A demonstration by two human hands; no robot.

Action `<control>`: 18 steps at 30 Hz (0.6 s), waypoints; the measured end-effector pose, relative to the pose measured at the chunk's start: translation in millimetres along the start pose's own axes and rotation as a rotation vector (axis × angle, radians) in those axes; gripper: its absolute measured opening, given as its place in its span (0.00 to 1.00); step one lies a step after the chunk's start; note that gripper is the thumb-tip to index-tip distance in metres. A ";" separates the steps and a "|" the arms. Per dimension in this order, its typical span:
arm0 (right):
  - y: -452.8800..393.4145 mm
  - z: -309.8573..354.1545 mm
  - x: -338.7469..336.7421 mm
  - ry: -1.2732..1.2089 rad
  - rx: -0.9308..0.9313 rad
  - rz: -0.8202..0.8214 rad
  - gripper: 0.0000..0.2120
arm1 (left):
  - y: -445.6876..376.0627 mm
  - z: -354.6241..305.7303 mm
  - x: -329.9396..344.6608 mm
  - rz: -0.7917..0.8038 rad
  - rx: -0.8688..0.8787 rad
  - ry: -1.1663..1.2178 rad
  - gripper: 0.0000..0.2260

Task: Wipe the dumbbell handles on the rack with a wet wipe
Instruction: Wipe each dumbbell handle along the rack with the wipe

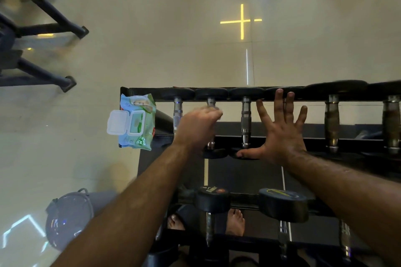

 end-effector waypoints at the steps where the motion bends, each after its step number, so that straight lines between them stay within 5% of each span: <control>1: 0.7 0.0 -0.3 0.001 0.003 -0.004 0.77 | -7.1 0.6 -0.2 -0.027 -0.008 -0.032 0.15; 6: 1.1 -1.1 -0.7 0.002 0.011 -0.017 0.77 | -7.2 -24.0 30.0 0.317 0.198 -0.170 0.09; 9: 1.0 -1.1 0.3 -0.008 0.005 -0.019 0.78 | 10.7 -19.9 33.4 0.549 0.168 -0.015 0.11; 14: 2.2 -1.2 -0.1 -0.019 -0.008 -0.009 0.77 | 15.2 12.7 -2.8 0.197 -0.127 0.158 0.14; 18: 0.2 -2.3 -0.8 -0.029 -0.003 -0.008 0.77 | 40.1 -9.5 23.6 0.293 -0.115 0.313 0.12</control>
Point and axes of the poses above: each hand's wrist, its own y-axis away from the middle knuckle, its own x-axis out of the palm, z = x × y, the point moved 8 cm from there along -y, towards the middle knuckle, and after that the axes turned 13 degrees about z, right-handed, at the moved point
